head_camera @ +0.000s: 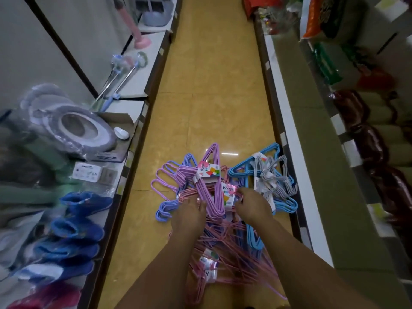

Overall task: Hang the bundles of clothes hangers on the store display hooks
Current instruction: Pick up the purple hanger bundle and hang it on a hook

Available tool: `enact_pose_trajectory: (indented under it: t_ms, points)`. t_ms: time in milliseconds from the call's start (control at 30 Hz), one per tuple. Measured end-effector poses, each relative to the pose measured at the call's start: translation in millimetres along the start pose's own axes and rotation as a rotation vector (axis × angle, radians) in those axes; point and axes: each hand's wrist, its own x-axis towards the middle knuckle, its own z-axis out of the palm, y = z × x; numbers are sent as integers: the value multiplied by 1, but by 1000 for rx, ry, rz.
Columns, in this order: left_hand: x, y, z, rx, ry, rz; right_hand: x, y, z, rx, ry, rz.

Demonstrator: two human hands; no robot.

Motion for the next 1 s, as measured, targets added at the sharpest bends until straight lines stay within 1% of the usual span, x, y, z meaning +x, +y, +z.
enact_pose_trajectory:
  t_ms: [233,367,500,600,700,867,1000]
  points:
    - [89,-41,93,-8,10,71,88,36,87,-39,-20,-28]
    - [131,-60,145,-92,13,64,132,45,140,-13,-55,-21]
    - [158,-60,176,-171,-16,33,156,52,174,24,-55,11]
    - [169,-54,188,-206,-20,11,167,55,186,68,-62,39]
    - [180,-49,198,-365,-6,-72,176,57,195,155,-86,63]
    - [197,-41,204,-790,-24,-256,182,56,205,336,-103,89]
    - [214,-36,201,-1045,-32,-436,182,53,203,219,-64,78]
